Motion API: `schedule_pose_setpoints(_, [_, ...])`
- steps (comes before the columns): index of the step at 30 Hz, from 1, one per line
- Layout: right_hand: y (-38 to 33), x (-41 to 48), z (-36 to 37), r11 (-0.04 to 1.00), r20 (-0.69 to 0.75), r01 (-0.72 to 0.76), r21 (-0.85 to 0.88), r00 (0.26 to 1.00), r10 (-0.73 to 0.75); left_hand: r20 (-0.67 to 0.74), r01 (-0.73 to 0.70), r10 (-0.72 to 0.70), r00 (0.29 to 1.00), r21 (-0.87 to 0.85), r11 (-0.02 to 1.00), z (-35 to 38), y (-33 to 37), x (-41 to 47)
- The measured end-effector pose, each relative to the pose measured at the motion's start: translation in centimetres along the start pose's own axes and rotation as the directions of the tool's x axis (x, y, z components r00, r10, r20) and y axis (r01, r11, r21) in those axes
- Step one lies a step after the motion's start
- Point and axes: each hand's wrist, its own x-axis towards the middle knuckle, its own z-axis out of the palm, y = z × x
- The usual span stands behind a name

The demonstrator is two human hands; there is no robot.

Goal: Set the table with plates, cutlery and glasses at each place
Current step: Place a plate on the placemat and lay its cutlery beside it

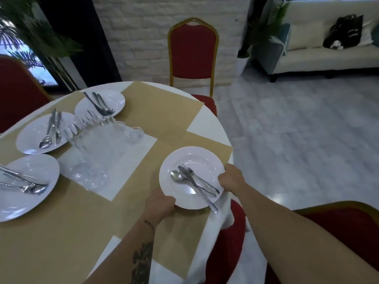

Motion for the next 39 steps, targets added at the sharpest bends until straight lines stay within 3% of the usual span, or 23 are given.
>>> schedule_pose_setpoints(5, [-0.2,1.9,-0.5,0.999,-0.052,0.034,0.021,0.998,-0.032,0.013,0.041,-0.042,0.999,0.059,0.997,0.5,0.9,0.7])
schedule_pose_setpoints(11, [-0.5,3.2,-1.5,0.998,-0.063,0.043,0.044,0.997,-0.040,0.024,0.106,-0.104,0.994,-0.103,0.989,1.0,2.2,0.7])
schedule_pose_setpoints(14, [-1.0,2.8,-1.3,0.964,-0.133,0.154,-0.215,0.974,-0.185,0.030,0.148,-0.145,0.989,-0.145,0.978,1.0,2.1,0.9])
schedule_pose_setpoints(17, [-1.8,2.1,-0.1,0.840,-0.002,0.331,-0.431,0.930,-0.368,0.036,0.171,-0.168,0.985,-0.167,0.971,1.0,2.0,1.0])
schedule_pose_setpoints(20, [-2.3,1.1,1.7,0.708,0.166,0.409,-0.575,0.906,-0.389,0.032,0.172,-0.169,0.985,-0.165,0.971,1.3,1.7,1.1])
schedule_pose_setpoints(23, [-2.3,0.5,2.8,0.664,0.190,0.423,-0.617,0.899,-0.395,0.015,0.177,-0.177,0.984,-0.149,0.973,1.6,1.3,1.2])
schedule_pose_setpoints(39, [-2.4,-0.2,3.8,0.806,0.261,0.365,-0.466,0.927,-0.269,0.101,0.221,-0.205,0.974,-0.191,0.956,0.9,0.9,-0.6])
